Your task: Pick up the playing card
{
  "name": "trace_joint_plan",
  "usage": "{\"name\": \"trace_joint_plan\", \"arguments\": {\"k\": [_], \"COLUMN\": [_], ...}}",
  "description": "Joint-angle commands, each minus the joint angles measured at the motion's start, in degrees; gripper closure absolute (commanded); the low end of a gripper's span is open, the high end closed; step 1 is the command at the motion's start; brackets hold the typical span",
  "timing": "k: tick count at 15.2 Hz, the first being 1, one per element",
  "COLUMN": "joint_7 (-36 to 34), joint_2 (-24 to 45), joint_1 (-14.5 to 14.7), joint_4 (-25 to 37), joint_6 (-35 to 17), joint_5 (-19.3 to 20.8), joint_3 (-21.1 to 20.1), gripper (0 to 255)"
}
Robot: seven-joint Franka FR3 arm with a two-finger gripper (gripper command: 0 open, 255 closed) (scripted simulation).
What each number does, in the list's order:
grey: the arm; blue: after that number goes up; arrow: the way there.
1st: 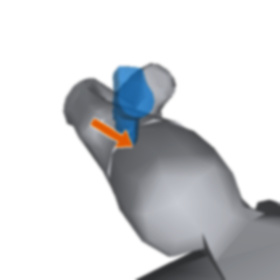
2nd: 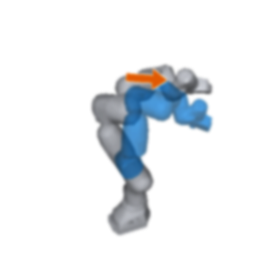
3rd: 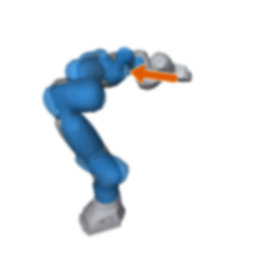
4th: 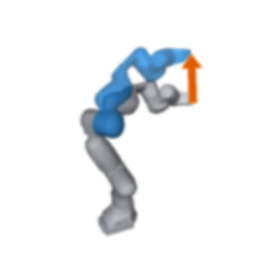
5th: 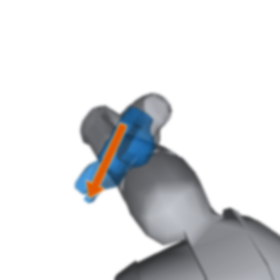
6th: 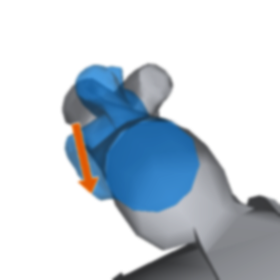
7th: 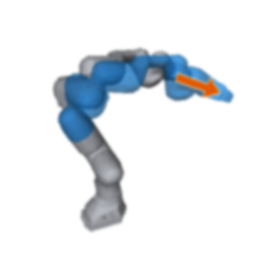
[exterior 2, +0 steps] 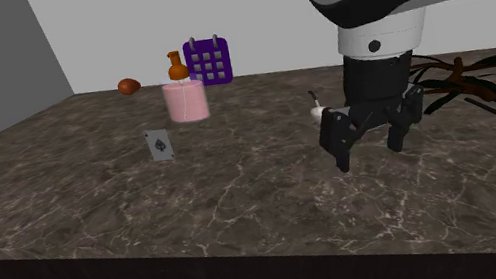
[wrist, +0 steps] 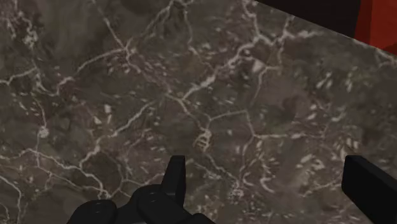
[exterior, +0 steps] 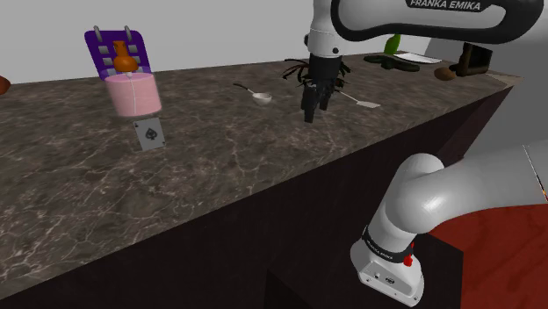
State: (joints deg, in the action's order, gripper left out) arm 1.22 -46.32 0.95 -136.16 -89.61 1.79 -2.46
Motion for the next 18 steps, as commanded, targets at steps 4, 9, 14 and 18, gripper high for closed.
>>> {"name": "trace_joint_plan", "arguments": {"k": [4,9,14,18], "joint_7": [-4.65,-12.29,-20.07,-26.63], "joint_2": [2.51,7.84,14.39,20.44], "joint_1": [0.65,1.13,0.73,-0.14], "joint_4": [1.4,5.14,10.61,16.28], "joint_6": [-3.08,-8.08,-12.48,-15.25], "joint_5": [-2.15,-4.38,-4.61,-3.04], "joint_3": [-3.6,-9.56,-15.53,-20.41], "gripper": [0,0,0,0]}}
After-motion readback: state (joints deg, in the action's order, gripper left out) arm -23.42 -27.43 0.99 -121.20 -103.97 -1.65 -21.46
